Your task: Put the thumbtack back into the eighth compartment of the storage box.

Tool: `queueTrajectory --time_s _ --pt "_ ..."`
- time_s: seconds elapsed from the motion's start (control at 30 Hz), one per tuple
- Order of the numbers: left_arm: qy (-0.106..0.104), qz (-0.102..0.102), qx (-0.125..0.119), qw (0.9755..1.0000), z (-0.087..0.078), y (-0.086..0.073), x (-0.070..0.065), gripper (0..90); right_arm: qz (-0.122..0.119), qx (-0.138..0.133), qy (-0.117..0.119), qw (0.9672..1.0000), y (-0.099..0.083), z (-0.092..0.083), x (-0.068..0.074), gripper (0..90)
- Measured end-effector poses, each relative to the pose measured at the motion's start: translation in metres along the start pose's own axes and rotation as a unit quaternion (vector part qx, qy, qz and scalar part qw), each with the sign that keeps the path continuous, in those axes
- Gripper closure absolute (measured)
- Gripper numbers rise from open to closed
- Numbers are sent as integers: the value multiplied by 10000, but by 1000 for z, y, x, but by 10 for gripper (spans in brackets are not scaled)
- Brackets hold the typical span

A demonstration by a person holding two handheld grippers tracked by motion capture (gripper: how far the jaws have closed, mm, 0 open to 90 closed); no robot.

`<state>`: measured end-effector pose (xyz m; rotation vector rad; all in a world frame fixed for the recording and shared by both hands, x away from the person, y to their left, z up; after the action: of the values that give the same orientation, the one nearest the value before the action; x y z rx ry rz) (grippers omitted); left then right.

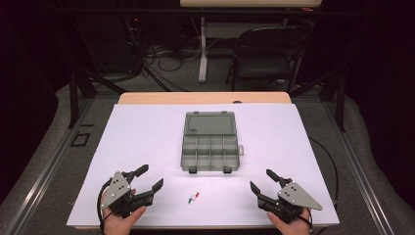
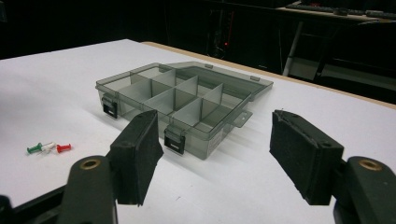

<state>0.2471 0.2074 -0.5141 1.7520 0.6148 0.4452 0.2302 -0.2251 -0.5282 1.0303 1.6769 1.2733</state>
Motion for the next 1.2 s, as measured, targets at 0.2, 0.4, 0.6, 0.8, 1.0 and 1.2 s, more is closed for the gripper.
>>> queueTrajectory --time_s 0.2,0.4,0.6,0.8,1.0,1.2 --pt "-27 -9 8 10000 1 0 -1 305 23 19 -9 10000 -1 -1 0 320" --pt "-39 -87 51 9999 2 -1 0 306 -5 21 49 10000 -1 0 2 318" --pt "-73 -245 245 9994 11 -5 -4 330 -45 9 67 10000 -1 0 4 318" --pt "-255 -442 573 9970 24 -9 -7 347 -52 18 87 9999 -1 0 4 315" --pt "-467 -611 933 9927 44 -12 -20 385 -85 74 121 9999 -2 2 6 313" --pt "-579 -774 1353 9861 58 -17 -32 442 -104 90 146 9998 -2 2 7 311"
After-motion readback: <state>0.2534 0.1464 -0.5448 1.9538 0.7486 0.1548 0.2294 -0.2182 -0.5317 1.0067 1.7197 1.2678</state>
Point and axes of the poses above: each handheld gripper's, and its own axes: z roughly forward along the jaws, y roughly out of its top, x roughly to its left, the point moved 1 cm from there along z, roughly forward along the jaws, and after that the axes turned 10 degrees about -y, right-handed, at the moved point
